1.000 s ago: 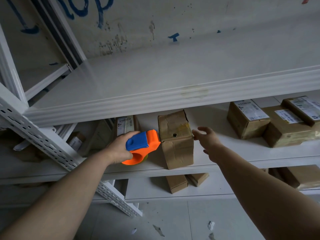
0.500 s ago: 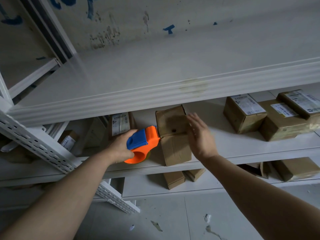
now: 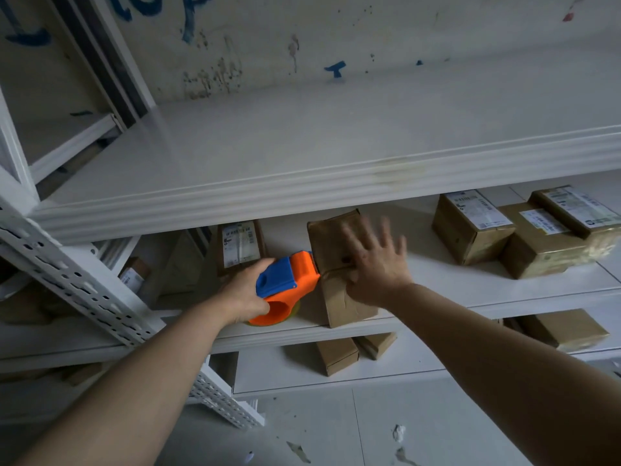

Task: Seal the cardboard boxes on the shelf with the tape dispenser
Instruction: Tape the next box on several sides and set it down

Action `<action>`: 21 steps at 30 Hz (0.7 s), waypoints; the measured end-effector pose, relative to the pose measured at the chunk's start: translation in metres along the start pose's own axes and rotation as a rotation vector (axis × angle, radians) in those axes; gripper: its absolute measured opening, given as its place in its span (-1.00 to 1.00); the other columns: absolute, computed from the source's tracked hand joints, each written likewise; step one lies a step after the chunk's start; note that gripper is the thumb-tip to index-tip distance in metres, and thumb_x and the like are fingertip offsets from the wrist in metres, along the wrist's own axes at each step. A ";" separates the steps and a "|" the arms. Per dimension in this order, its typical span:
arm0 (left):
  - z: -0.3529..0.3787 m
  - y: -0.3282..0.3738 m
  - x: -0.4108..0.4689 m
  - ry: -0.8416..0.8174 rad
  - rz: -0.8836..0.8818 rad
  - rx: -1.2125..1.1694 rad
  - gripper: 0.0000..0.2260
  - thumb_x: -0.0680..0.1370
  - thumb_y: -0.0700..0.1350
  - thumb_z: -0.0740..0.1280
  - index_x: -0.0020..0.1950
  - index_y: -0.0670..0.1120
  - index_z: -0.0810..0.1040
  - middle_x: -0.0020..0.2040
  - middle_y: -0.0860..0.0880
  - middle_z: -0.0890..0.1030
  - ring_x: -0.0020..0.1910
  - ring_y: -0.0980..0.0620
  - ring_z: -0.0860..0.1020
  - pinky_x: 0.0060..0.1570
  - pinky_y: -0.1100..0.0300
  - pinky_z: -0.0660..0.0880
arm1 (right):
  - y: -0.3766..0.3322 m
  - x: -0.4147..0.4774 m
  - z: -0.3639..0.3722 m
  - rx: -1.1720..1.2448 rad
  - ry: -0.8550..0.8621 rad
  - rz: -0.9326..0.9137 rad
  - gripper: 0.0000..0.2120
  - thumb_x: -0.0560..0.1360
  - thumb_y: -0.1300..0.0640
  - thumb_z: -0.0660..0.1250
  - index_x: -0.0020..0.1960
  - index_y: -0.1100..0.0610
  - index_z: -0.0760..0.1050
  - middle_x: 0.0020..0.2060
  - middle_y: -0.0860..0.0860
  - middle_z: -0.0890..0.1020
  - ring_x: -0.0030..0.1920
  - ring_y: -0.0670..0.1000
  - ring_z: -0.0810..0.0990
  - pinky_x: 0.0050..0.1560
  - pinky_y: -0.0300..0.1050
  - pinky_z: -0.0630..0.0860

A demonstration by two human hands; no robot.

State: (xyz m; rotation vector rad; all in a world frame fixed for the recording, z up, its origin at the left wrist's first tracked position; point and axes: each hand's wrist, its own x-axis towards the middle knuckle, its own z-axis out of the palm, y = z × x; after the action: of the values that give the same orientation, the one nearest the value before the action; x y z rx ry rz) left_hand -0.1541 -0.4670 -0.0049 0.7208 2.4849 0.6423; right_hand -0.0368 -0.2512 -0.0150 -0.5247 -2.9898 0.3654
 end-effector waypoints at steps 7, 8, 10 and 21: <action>0.009 0.018 0.001 -0.018 0.077 -0.025 -0.14 0.34 -0.34 0.45 0.52 0.10 0.17 0.29 0.01 0.41 0.29 -0.07 0.43 0.22 -0.02 0.44 | 0.027 0.006 0.001 0.607 -0.056 0.266 -0.03 0.38 0.26 0.37 0.57 -0.12 -0.14 0.30 0.10 0.34 0.19 0.12 0.45 -0.02 -0.10 0.47; 0.007 0.026 0.003 -0.014 0.090 0.011 -0.14 0.33 -0.32 0.45 0.52 0.13 0.16 0.30 0.01 0.42 0.28 -0.07 0.44 0.23 -0.04 0.45 | 0.036 0.002 0.002 0.657 -0.028 0.275 -0.02 0.36 0.25 0.38 0.57 -0.12 -0.12 0.30 0.09 0.34 0.20 0.11 0.45 -0.01 -0.12 0.46; 0.003 0.048 0.010 0.006 0.125 0.107 -0.14 0.31 -0.25 0.42 0.51 0.19 0.15 0.33 0.02 0.44 0.25 -0.07 0.46 0.22 -0.02 0.47 | 0.058 -0.004 0.003 0.836 -0.003 0.294 0.03 0.27 0.22 0.40 0.57 -0.12 -0.09 0.31 0.06 0.36 0.20 0.07 0.46 0.05 -0.11 0.48; 0.058 0.186 0.026 0.082 0.391 0.592 -0.23 0.33 -0.03 0.37 0.49 0.25 0.16 0.31 0.08 0.41 0.24 -0.03 0.47 0.14 0.16 0.44 | 0.150 -0.030 0.003 0.536 -0.093 0.120 0.26 0.18 0.14 0.62 0.57 0.01 -0.20 0.54 0.05 0.07 0.49 0.09 0.18 0.36 0.06 0.35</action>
State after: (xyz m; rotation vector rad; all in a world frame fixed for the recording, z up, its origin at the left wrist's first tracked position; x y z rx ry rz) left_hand -0.0739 -0.2943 0.0435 1.4453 2.6451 0.0383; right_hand 0.0397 -0.1248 -0.0560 -0.6334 -2.7665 1.1791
